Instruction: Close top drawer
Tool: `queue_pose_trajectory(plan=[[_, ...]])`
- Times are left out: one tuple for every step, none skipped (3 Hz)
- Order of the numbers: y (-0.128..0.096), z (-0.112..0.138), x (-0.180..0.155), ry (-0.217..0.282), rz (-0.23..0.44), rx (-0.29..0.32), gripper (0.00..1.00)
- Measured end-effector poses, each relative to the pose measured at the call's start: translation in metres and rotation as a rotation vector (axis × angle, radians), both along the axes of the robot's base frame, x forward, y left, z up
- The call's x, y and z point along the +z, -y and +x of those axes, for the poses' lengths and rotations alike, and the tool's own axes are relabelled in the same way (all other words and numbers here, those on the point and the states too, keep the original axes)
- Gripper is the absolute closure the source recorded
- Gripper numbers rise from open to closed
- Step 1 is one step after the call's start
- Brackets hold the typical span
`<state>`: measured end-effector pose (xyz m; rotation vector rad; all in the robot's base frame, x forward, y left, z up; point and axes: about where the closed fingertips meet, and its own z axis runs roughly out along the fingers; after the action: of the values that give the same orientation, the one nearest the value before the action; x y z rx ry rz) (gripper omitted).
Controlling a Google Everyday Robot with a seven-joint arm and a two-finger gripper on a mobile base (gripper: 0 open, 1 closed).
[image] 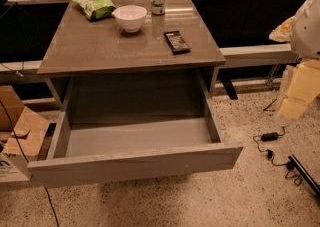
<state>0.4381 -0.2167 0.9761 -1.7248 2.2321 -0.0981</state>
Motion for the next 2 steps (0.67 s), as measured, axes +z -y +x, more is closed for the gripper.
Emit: queue_pose_trajectory(plan=[[0.0000,0.0000,0.0000,0.000,0.000,0.000,0.00],[-0.0053,-0.0006,-0.0031,0.005,0.006,0.012,0.18]])
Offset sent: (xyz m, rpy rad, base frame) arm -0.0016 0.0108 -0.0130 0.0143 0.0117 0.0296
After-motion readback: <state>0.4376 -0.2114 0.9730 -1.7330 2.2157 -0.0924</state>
